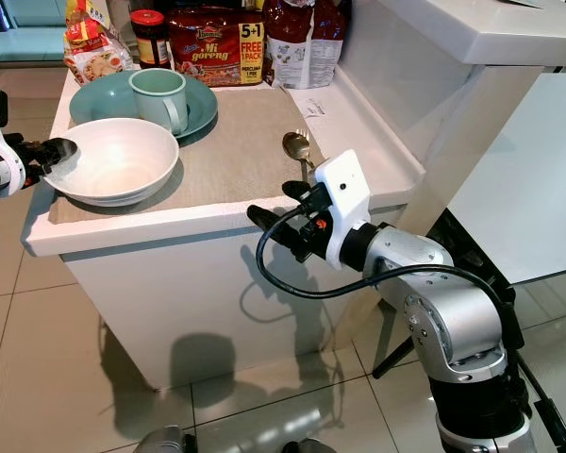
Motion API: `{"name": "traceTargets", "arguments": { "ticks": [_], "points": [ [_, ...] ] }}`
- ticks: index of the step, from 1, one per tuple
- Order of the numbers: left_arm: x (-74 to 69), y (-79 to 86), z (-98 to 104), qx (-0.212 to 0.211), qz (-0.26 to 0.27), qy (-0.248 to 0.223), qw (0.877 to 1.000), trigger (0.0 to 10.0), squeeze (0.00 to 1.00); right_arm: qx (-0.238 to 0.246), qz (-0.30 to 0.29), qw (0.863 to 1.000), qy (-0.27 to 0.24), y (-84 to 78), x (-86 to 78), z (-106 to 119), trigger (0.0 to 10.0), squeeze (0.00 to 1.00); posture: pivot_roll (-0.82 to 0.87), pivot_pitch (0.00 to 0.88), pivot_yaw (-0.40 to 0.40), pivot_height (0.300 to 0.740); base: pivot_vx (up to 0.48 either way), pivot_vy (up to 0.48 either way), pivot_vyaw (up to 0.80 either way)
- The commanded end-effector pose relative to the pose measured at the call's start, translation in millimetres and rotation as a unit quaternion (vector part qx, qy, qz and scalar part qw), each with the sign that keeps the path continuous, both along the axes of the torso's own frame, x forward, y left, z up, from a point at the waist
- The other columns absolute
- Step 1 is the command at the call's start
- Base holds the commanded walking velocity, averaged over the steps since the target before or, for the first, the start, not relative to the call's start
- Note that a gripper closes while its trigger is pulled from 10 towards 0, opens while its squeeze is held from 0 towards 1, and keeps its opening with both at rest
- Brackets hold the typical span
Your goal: Setting the table
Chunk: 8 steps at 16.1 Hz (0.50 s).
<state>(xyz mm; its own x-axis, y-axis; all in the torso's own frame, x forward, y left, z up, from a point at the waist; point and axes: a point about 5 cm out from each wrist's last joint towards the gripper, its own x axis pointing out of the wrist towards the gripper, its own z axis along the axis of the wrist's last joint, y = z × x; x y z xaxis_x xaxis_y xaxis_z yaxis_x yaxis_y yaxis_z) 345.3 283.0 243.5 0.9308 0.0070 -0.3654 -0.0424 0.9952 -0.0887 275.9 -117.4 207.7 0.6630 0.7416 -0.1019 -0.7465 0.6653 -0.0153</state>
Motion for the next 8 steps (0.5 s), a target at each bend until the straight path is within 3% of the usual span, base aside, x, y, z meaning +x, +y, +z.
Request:
{"name": "traceTargets", "arguments": {
  "ticks": [1, 3, 5, 8],
  "points": [
    [-0.2, -1.4, 4, 0.004, -0.008, 0.002, 1.000, 0.0, 0.00, -0.002, 0.009, 1.000, 0.002, -0.9, -2.0, 2, 10.0, 0.00, 0.07, 0.024, -0.055, 0.740, 0.000, 0.000, 0.00],
    [-1.1, -2.9, 4, 0.003, -0.013, 0.004, 1.000, 0.0, 0.00, 0.007, 0.042, 0.999, 0.013, 1.2, -8.4, 1, 10.0, 0.00, 0.08, 0.023, -0.054, 0.740, 0.000, 0.000, 0.00],
    [-1.3, -2.3, 5, 0.003, -0.012, 0.004, 1.000, 0.0, 0.00, 0.019, 0.142, 0.989, 0.038, 7.7, -30.5, 0, 10.0, 0.00, 0.08, 0.021, -0.053, 0.740, 0.000, 0.000, 0.00],
    [-2.1, -1.3, 7, -0.003, -0.009, 0.001, 1.000, 0.0, 0.00, 0.022, 0.153, 0.987, 0.040, 8.3, -33.0, 0, 10.0, 0.00, 0.08, 0.019, -0.050, 0.740, 0.000, 0.000, 0.00]
  ]
}}
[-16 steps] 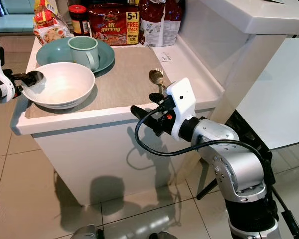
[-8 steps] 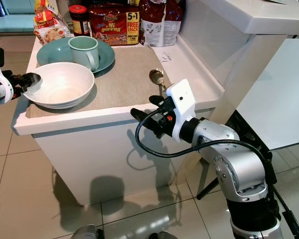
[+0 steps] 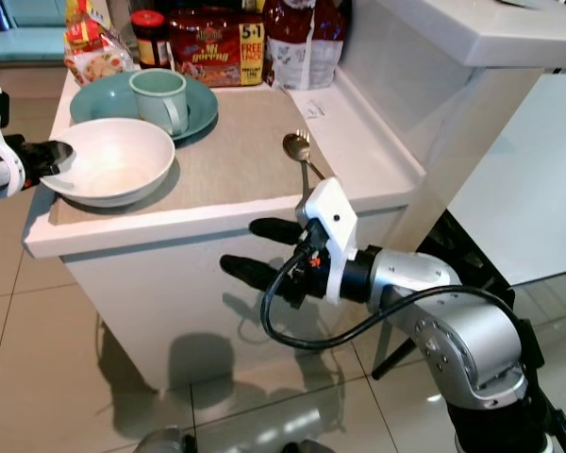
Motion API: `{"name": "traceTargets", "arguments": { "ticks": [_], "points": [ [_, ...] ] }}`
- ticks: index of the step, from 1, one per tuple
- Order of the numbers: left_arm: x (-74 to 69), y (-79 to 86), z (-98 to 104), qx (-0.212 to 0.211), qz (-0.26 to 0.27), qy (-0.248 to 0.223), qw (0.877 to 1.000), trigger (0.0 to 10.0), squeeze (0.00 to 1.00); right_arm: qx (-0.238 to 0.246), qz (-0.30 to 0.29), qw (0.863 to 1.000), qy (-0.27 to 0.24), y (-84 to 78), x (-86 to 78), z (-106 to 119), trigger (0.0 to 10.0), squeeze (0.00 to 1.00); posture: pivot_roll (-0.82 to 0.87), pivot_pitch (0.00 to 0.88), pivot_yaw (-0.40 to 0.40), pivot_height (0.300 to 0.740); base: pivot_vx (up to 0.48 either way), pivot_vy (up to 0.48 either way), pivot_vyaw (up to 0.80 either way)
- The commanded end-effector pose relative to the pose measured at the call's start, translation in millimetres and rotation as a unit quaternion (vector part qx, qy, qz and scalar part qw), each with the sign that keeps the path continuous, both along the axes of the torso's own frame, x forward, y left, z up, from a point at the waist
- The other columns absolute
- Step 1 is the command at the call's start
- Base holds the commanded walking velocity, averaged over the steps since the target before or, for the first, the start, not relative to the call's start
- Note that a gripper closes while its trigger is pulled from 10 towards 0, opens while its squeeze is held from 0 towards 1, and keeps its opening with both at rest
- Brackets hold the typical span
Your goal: Setting the table
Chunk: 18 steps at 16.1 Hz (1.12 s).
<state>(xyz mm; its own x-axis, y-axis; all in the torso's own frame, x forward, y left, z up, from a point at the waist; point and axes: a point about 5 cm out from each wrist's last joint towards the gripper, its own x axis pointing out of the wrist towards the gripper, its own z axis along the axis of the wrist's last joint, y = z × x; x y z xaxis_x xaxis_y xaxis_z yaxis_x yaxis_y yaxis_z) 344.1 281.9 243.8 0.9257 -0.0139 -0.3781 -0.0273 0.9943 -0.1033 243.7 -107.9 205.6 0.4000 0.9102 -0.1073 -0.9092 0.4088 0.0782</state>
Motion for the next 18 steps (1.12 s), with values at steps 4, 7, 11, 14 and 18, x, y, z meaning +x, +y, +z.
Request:
{"name": "traceTargets", "arguments": {
  "ticks": [4, 7, 11, 14, 18],
  "points": [
    [-1.7, 0.1, 11, -0.006, 0.000, -0.015, 1.000, 0.0, 0.00, 0.002, 0.005, 1.000, -0.001, -1.8, -0.1, 3, 10.0, 0.00, 0.09, 0.011, -0.048, 0.740, 0.000, 0.000, 0.00],
    [-1.8, -1.6, 10, -0.011, -0.005, -0.016, 1.000, 0.0, 0.00, 0.002, 0.000, 1.000, -0.003, -2.2, 1.7, 3, 10.0, 0.00, 0.08, 0.004, -0.046, 0.740, 0.000, 0.000, 0.00],
    [-0.4, -6.3, 10, -0.016, -0.011, -0.018, 1.000, 0.0, 0.00, 0.002, -0.004, 1.000, -0.005, -3.5, 1.8, 3, 10.0, 0.00, 0.08, 0.000, -0.039, 0.740, 0.000, 0.000, 0.00],
    [-2.5, -7.5, 15, -0.035, -0.010, -0.036, 0.999, 0.0, 0.00, 0.006, -0.007, 1.000, -0.007, -3.4, 1.2, 3, 10.0, 0.00, 0.09, 0.000, -0.035, 0.740, 0.000, 0.000, 0.00],
    [-14.7, -14.9, 31, -0.107, -0.018, -0.102, 0.989, 0.0, 0.00, 0.016, -0.012, 1.000, -0.008, -4.1, -0.5, 4, 10.0, 0.00, 0.09, 0.000, -0.045, 0.740, 0.000, 0.000, 0.00]
  ]
}}
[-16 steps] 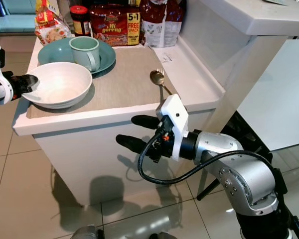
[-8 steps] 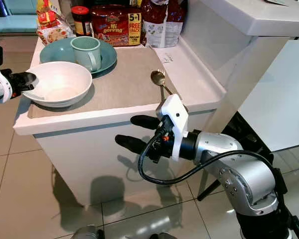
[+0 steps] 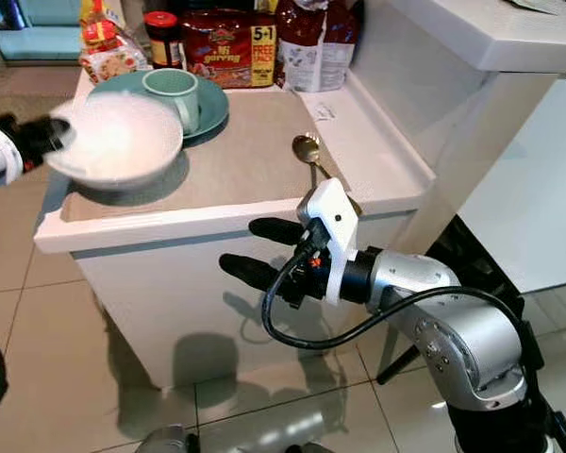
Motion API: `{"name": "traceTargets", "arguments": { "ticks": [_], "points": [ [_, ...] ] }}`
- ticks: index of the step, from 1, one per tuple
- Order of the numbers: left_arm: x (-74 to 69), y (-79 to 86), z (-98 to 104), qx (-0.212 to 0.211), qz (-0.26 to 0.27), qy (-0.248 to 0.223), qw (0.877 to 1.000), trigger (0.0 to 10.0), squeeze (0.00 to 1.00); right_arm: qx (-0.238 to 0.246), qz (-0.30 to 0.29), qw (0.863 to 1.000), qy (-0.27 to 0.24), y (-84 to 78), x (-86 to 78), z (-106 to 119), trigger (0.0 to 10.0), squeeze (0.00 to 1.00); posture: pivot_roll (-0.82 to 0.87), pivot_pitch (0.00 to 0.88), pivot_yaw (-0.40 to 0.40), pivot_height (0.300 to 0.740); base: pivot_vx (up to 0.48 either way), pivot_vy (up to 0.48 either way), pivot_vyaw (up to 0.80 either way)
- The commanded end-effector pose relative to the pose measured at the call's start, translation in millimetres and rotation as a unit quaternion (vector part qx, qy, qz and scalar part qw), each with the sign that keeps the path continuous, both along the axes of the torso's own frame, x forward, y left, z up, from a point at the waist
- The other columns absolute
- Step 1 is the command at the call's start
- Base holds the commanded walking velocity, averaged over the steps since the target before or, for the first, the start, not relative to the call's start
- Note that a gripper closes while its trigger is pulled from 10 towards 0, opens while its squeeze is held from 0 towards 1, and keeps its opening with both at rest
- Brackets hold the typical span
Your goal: Setting the table
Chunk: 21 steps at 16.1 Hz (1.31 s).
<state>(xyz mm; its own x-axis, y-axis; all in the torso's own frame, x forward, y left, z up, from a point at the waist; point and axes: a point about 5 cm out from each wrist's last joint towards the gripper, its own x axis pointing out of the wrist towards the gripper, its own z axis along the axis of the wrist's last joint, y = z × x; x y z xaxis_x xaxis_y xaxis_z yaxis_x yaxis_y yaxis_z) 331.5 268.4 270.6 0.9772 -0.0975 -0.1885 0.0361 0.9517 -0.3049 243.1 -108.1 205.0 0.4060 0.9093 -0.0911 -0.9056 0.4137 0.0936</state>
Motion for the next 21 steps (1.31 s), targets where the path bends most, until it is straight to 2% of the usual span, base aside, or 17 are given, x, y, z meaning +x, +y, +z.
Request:
{"name": "traceTargets", "arguments": {
  "ticks": [1, 3, 4, 5, 7, 8, 9, 10, 11, 12, 13, 15, 16, 18, 21],
  "points": [
    [-3.7, -1.9, 5, -0.009, -0.005, -0.015, 1.000, 0.0, 0.00, 0.007, -0.008, 1.000, -0.011, -3.7, -0.2, 4, 10.0, 0.00, 0.09, 0.000, -0.045, 0.740, 0.000, 0.000, 0.00],
    [-9.5, -5.3, 11, -0.038, 0.000, -0.052, 0.998, 0.0, 0.00, 0.014, -0.011, 1.000, -0.013, -2.9, -0.2, 5, 10.0, 0.00, 0.09, 0.000, -0.054, 0.740, 0.000, 0.000, 0.00],
    [-11.9, -6.4, 15, -0.064, 0.011, -0.074, 0.995, 0.0, 0.00, 0.020, -0.020, 0.999, -0.020, -2.6, 1.3, 7, 10.0, 0.00, 0.09, 0.000, -0.055, 0.740, 0.000, 0.000, 0.00],
    [-16.4, -11.6, 13, -0.075, 0.011, -0.082, 0.994, 0.0, 0.00, 0.035, -0.045, 0.998, -0.034, -3.0, 4.5, 11, 10.0, 0.00, 0.09, 0.000, -0.057, 0.740, 0.000, 0.000, 0.00],
    [-21.0, -28.4, 11, -0.041, 0.006, -0.109, 0.993, 0.0, 0.00, 0.044, -0.079, 0.994, -0.054, -4.0, 8.1, 18, 10.0, 0.00, 0.10, 0.000, -0.069, 0.740, 0.000, 0.000, 0.00],
    [-24.5, -43.1, 14, -0.053, -0.012, -0.139, 0.989, 0.0, 0.00, 0.070, -0.093, 0.991, -0.068, -2.4, 7.7, 27, 10.0, 0.00, 0.10, 0.000, -0.072, 0.740, 0.000, 0.000, 0.00],
    [-26.3, -47.5, 17, -0.056, -0.014, -0.157, 0.986, 0.0, 0.00, 0.083, -0.101, 0.989, -0.072, -2.1, 7.6, 31, 10.0, 0.00, 0.10, 0.000, -0.069, 0.740, 0.000, 0.000, 0.00],
    [-30.6, -57.0, 23, -0.077, -0.014, -0.203, 0.976, 9.7, 0.00, 0.120, -0.133, 0.980, -0.082, -3.4, 8.4, 38, 10.0, 0.00, 0.10, 0.000, -0.072, 0.740, 0.000, 0.000, 0.00],
    [-33.0, -65.2, 21, -0.093, -0.021, -0.216, 0.972, 10.0, 0.00, 0.141, -0.167, 0.972, -0.088, -5.8, 9.8, 41, 10.0, 0.00, 0.10, 0.000, -0.072, 0.740, 0.000, 0.000, 0.00],
    [-35.1, -71.8, 18, -0.077, -0.030, -0.223, 0.971, 10.0, 0.00, 0.144, -0.196, 0.966, -0.092, -8.3, 11.8, 40, 10.0, 0.00, 0.10, 0.000, -0.076, 0.740, 0.000, 0.000, 0.00],
    [-39.3, -80.4, 9, -0.022, -0.040, -0.232, 0.972, 10.0, 0.00, 0.139, -0.236, 0.957, -0.094, -12.9, 13.8, 35, 10.0, 0.00, 0.11, 0.000, -0.078, 0.740, 0.000, 0.000, 0.00],
    [-49.8, -89.0, -6, 0.003, -0.057, -0.248, 0.967, 10.0, 0.00, 0.127, -0.283, 0.945, -0.098, -22.4, 13.0, 23, 10.0, 0.00, 0.11, 0.000, -0.077, 0.740, 0.000, 0.000, 0.00],
    [-57.3, -92.2, -12, 0.032, -0.076, -0.258, 0.963, 10.0, 0.00, 0.125, -0.301, 0.941, -0.093, -28.7, 11.2, 15, 10.0, 0.00, 0.11, 0.000, -0.078, 0.740, 0.000, 0.000, 0.00],
    [-72.0, -102.4, -23, 0.062, -0.118, -0.269, 0.954, 10.0, 0.00, 0.141, -0.317, 0.934, -0.081, -38.8, 6.9, 6, 10.0, 0.00, 0.11, 0.000, -0.079, 0.740, 0.000, 0.000, 0.00],
    [-76.6, -111.3, -27, 0.062, -0.135, -0.279, 0.949, 10.0, 0.00, 0.167, -0.318, 0.930, -0.076, -41.3, 6.7, 7, 10.0, 0.00, 0.10, 0.000, -0.080, 0.740, 0.000, -0.209, 0.00]
  ]
}}
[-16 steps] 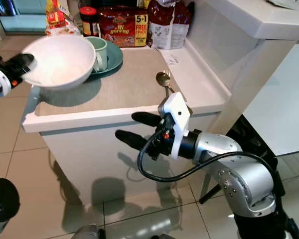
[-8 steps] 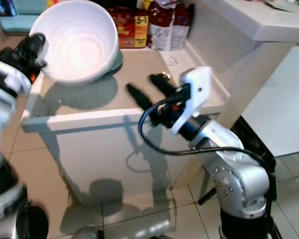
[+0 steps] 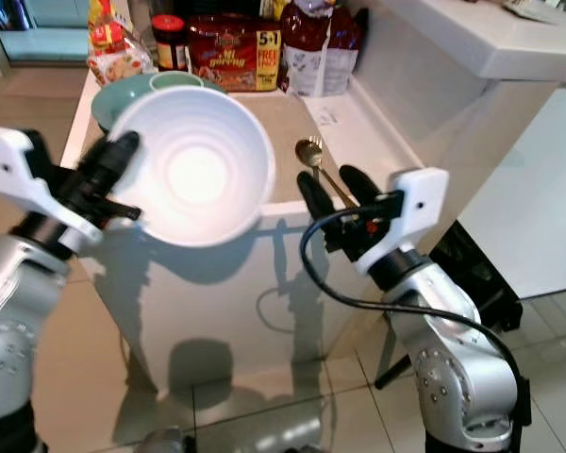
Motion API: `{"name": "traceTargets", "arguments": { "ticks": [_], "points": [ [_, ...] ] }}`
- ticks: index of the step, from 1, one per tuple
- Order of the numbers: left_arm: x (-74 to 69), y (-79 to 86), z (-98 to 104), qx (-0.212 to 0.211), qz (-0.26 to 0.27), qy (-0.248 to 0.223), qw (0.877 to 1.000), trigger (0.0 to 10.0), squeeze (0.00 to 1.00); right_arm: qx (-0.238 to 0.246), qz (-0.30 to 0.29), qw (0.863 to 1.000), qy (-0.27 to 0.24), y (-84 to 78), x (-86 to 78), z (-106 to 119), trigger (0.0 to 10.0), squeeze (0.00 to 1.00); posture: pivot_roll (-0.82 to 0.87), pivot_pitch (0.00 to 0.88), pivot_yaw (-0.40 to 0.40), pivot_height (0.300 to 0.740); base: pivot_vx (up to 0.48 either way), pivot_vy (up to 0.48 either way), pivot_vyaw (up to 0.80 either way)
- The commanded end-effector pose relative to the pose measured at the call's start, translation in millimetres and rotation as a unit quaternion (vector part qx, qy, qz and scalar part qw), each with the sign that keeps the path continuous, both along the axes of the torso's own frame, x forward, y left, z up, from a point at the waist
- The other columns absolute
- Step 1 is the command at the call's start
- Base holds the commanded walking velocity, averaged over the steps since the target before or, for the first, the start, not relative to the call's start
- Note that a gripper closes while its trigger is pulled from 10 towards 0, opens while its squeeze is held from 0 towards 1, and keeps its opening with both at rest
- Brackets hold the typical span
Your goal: Setting the table
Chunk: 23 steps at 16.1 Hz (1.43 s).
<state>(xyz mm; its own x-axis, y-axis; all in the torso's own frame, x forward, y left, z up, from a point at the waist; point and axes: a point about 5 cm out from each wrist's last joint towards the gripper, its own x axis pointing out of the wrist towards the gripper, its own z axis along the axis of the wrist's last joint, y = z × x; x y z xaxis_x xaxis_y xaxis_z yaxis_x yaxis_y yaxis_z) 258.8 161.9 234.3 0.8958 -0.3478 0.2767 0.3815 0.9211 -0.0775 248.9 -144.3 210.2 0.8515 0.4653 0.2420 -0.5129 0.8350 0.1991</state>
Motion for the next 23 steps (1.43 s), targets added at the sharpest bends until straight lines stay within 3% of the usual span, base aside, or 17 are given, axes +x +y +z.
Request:
{"name": "traceTargets", "arguments": {
  "ticks": [1, 5, 10, 15, 23],
  "points": [
    [-4.8, -7.0, 7, 0.010, -0.016, -0.033, 0.999, 10.0, 0.00, 0.005, 0.001, 1.000, -0.006, -4.9, -0.1, 1, 10.0, 0.00, 0.10, 0.000, -0.081, 0.740, 0.000, -0.390, 0.00],
    [-5.6, -7.6, 3, 0.023, -0.015, -0.036, 0.999, 10.0, 0.00, -0.004, 0.037, 0.999, 0.007, -2.4, -6.8, -7, 10.0, 0.00, 0.10, 0.000, -0.079, 0.740, 0.000, -0.387, 0.00],
    [11.0, 0.8, -10, 0.036, 0.081, -0.020, 0.996, 10.0, 0.00, 0.007, 0.011, 1.000, 0.007, 1.1, -3.5, -7, 10.0, 0.00, 0.09, 0.000, -0.075, 0.740, 0.000, -0.386, 0.00],
    [14.4, -11.8, -16, 0.061, 0.079, -0.018, 0.995, 10.0, 0.00, -0.032, 0.000, 0.999, 0.006, 6.9, -3.2, -15, 10.0, 0.00, 0.08, 0.000, -0.074, 0.740, 0.000, -0.399, 0.00],
    [21.4, -14.2, -16, 0.070, 0.109, -0.024, 0.991, 10.0, 0.00, -0.037, -0.034, 0.999, -0.006, 0.8, 1.7, -12, 10.0, 0.00, 0.08, 0.000, -0.071, 0.740, 0.000, -0.400, 0.24]
  ]
}}
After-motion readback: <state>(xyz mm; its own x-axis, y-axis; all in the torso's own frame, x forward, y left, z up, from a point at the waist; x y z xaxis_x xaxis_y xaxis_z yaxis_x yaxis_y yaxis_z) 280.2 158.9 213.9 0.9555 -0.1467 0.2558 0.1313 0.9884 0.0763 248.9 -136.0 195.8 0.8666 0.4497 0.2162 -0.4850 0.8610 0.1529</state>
